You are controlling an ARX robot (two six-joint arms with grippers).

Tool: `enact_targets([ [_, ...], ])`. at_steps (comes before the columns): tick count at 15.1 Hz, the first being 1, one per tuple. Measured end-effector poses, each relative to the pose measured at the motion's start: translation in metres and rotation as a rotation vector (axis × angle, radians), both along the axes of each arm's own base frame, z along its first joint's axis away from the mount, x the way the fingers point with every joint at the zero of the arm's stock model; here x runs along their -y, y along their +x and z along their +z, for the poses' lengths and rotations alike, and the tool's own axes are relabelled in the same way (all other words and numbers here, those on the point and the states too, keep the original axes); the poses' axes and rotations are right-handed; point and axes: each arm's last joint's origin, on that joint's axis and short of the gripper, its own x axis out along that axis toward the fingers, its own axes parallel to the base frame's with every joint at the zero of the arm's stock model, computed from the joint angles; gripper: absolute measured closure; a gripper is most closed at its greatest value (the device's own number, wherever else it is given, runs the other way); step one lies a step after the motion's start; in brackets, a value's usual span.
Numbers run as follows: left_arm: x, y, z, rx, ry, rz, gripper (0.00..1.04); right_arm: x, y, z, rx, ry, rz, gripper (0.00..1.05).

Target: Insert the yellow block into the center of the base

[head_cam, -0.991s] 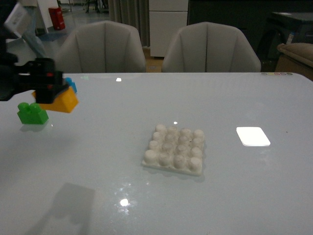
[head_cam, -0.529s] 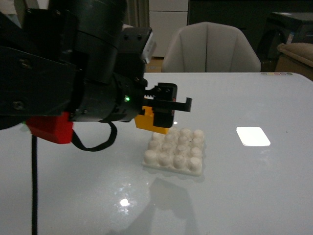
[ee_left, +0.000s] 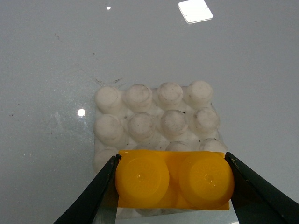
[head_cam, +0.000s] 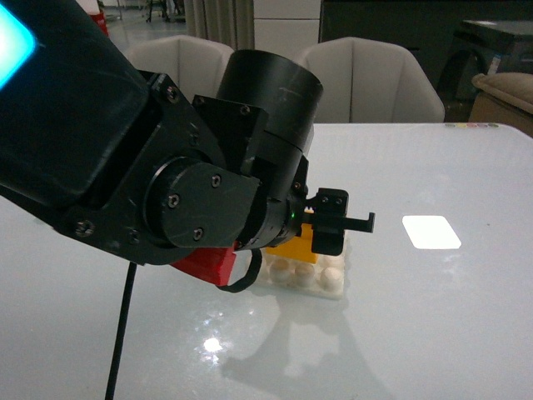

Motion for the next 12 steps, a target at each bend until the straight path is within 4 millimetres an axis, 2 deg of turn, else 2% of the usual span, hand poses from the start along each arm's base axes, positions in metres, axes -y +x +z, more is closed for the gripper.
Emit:
enact_targets([
  [5,0.016,0.015,-0.007,0.021,0.01,0.058,0.46,0.0,0.0,0.0,0.0,0.0,0.0,0.06],
  [12,0.015,0.015,-0.019,-0.017,0.024,0.052,0.46,0.0,0.0,0.0,0.0,0.0,0.0,0.06],
])
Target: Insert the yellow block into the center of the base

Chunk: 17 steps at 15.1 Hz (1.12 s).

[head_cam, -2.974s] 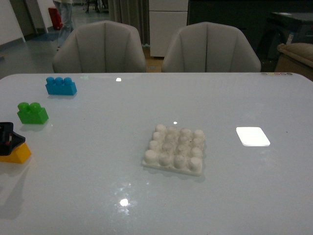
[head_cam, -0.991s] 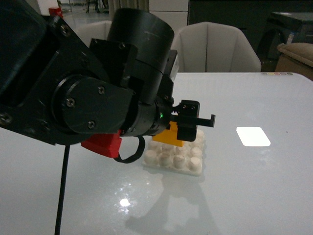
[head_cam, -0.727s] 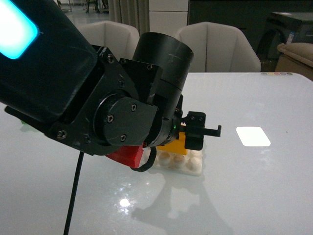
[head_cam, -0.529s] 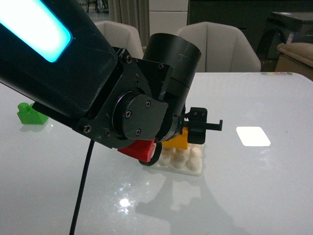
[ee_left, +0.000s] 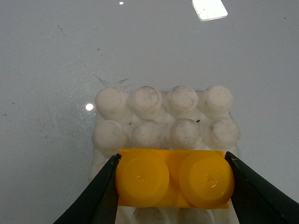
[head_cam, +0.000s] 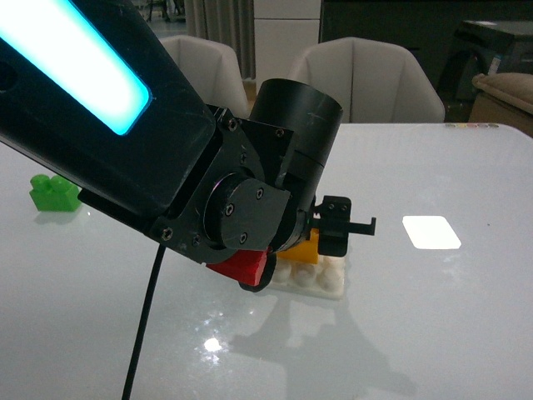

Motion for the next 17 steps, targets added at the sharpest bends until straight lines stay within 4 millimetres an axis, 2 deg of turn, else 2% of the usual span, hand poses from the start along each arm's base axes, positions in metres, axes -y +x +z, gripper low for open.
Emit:
enact_targets([
  [17,0.006,0.006,-0.009,-0.037,0.063,-0.013,0.46,0.0,0.0,0.0,0.0,0.0,0.0,0.06],
])
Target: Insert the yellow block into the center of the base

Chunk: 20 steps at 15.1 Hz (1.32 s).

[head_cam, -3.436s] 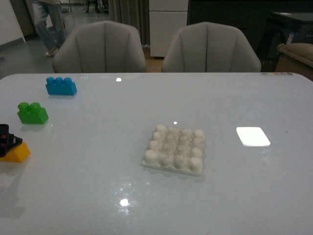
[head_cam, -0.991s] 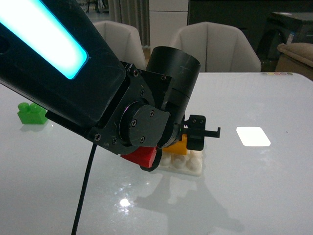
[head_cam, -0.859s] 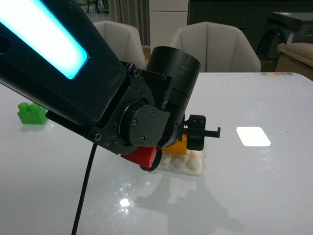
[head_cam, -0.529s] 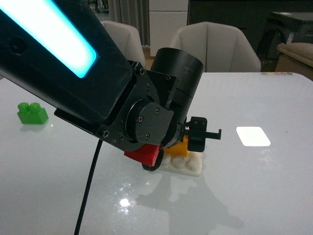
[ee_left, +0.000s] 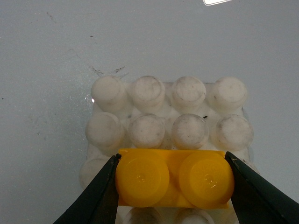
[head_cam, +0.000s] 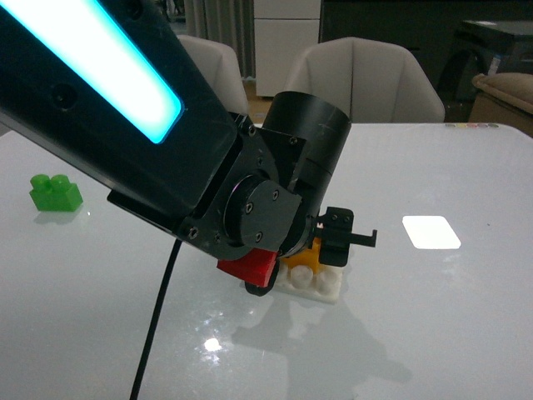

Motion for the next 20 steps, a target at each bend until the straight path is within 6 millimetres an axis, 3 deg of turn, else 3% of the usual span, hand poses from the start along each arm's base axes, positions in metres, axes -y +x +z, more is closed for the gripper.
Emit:
enact_targets([
  [3,0.002,0.001,0.0,-0.008,0.012,-0.002,0.46,0.0,0.0,0.0,0.0,0.0,0.0,0.06],
  [4,0.002,0.001,0.0,-0.008,0.005,-0.005,0.37,0.0,0.0,0.0,0.0,0.0,0.0,0.06],
  [5,-0.001,0.002,0.002,-0.011,-0.007,-0.012,0.05,0.0,0.0,0.0,0.0,0.0,0.0,0.06],
  [6,-0.008,0.001,0.052,0.085,-0.115,-0.018,0.07,0.0,0.0,0.0,0.0,0.0,0.0,0.06],
  [7,-0.022,-0.023,0.108,0.256,-0.254,-0.056,0.07,0.0,0.0,0.0,0.0,0.0,0.0,0.06],
  [10,-0.051,-0.066,0.159,0.392,-0.331,-0.097,0.07,0.0,0.0,0.0,0.0,0.0,0.0,0.06],
  [11,-0.072,-0.084,0.171,0.573,-0.297,0.028,0.18,0.0,0.0,0.0,0.0,0.0,0.0,0.06],
  [12,-0.099,-0.1,0.175,0.641,-0.226,0.146,0.27,0.0,0.0,0.0,0.0,0.0,0.0,0.06],
  [13,-0.152,-0.131,0.172,0.677,-0.147,0.262,0.43,0.0,0.0,0.0,0.0,0.0,0.0,0.06],
  [14,-0.18,-0.156,0.165,0.716,-0.14,0.292,0.61,0.0,0.0,0.0,0.0,0.0,0.0,0.06],
  [17,-0.207,-0.187,0.127,0.66,-0.115,0.251,1.01,0.0,0.0,0.0,0.0,0.0,0.0,0.06],
  [20,-0.226,-0.21,0.115,0.677,-0.118,0.253,1.03,0.0,0.0,0.0,0.0,0.0,0.0,0.06],
])
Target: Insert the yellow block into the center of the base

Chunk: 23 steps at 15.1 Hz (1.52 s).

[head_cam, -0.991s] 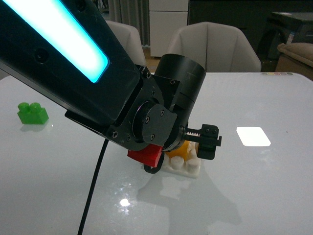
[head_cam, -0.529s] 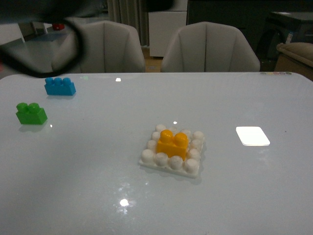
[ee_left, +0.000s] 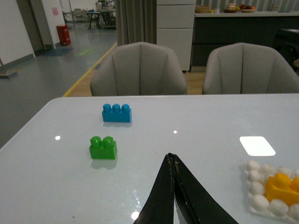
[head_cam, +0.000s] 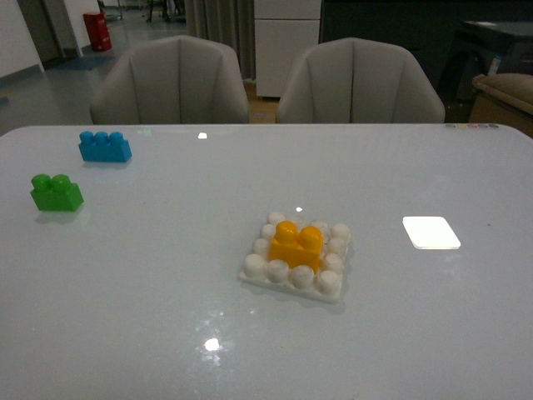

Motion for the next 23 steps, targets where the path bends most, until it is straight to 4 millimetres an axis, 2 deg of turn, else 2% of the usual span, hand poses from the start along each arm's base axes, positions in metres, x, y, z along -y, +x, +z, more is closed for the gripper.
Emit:
enact_targets([
  [5,-0.014,-0.025,-0.015,-0.003,0.0,0.0,1.03,0.0,0.0,0.0,0.0,0.0,0.0,0.06],
  [7,-0.026,-0.032,-0.02,-0.006,-0.001,0.017,1.03,0.0,0.0,0.0,0.0,0.0,-0.001,0.06],
  [10,-0.025,-0.042,-0.029,0.005,-0.001,-0.007,1.03,0.0,0.0,0.0,-0.001,0.0,0.0,0.06],
  [16,-0.025,-0.056,-0.027,0.016,-0.001,-0.008,1.03,0.0,0.0,0.0,0.0,0.0,0.0,0.06],
  [23,-0.025,-0.063,-0.027,0.016,-0.001,-0.008,1.03,0.0,0.0,0.0,0.0,0.0,0.0,0.06],
])
